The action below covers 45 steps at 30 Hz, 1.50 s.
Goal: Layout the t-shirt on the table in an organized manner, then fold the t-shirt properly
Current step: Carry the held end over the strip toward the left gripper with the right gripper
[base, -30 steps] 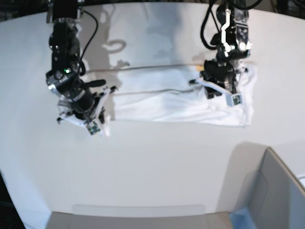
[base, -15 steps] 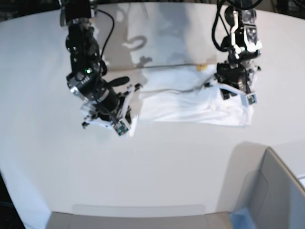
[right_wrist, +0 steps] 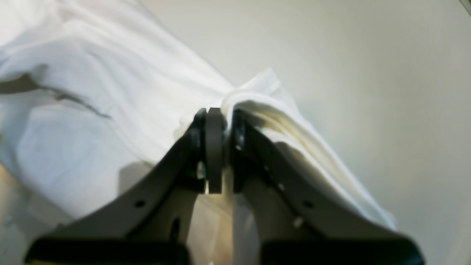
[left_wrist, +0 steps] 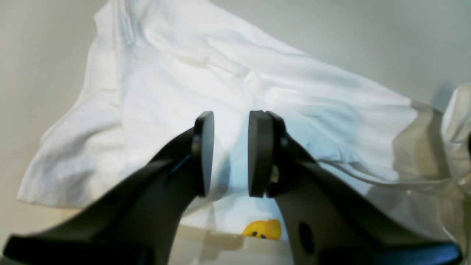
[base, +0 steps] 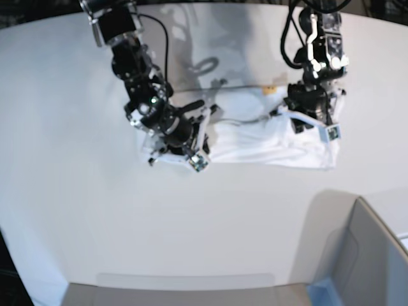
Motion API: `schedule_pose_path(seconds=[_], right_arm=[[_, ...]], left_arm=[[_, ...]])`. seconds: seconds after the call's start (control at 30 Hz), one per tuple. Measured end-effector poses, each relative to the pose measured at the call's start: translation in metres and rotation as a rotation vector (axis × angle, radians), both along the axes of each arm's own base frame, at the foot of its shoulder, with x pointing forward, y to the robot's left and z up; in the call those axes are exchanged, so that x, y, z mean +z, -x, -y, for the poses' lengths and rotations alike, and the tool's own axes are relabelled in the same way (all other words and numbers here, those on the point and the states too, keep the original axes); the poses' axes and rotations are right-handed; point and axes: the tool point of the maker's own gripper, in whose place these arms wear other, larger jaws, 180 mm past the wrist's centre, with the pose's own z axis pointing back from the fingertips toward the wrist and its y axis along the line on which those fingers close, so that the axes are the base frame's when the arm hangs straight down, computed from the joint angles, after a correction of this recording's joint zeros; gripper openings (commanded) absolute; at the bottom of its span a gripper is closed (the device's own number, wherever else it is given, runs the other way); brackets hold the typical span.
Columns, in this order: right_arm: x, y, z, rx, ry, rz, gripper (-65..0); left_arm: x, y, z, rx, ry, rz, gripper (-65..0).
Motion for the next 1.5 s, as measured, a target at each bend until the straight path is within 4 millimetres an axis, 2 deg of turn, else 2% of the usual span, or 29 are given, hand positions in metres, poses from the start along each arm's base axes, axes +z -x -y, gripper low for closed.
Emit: schedule_pose_path(seconds=[0.23, 0.43, 0.63, 0.77, 0.83, 1.0, 1.17, 1.37, 1.4, 1.5], right_arm=[[-0.001, -0.002, -0.004, -0.023, -0.009, 0.004, -65.0], [0.012, -0.016, -0.003, -0.056, -0.045, 0.059, -65.0], [-0.016, -0.02, 0.002, -0.069, -0.007, -0.009, -65.0], [-0.016, -0.02, -0.002, -0.068, -0.014, -0.014, -65.0], [-0.016, -0.015, -0.011, -0.039, -0.009, -0.013, -62.5], [-0.015, 0.009, -0.044, 0.074, -0.005, -0.009, -50.1], [-0.015, 0.019, -0.053, 0.103, -0.01, -0.01, -39.8], [-0.016, 0.023, -0.053, 0.102, -0.013, -0.015, -38.2], [-0.013, 0.022, -0.053, 0.101, -0.014, -0.008, -38.2], [0.011, 0.023, -0.059, 0.111, -0.046, 0.055, -38.2]], left_arm=[[0.0, 0.0, 0.0, 0.0, -0.002, 0.0, -49.5], [0.0, 0.0, -0.001, 0.0, -0.002, -0.001, -49.5], [0.0, 0.0, 0.0, -0.001, -0.002, 0.0, -49.5], [0.0, 0.0, 0.0, -0.003, -0.001, -0.001, -49.5], [0.0, 0.0, 0.0, -0.002, -0.001, -0.001, -49.5], [0.0, 0.0, 0.0, -0.003, 0.0, -0.001, -49.5], [0.0, 0.0, 0.0, -0.003, -0.001, -0.001, -49.5], [0.0, 0.0, 0.0, -0.003, -0.001, -0.001, -49.5], [-0.001, 0.0, 0.0, -0.002, 0.0, -0.002, -49.5], [-0.001, 0.0, 0.0, -0.002, -0.001, -0.002, -49.5]])
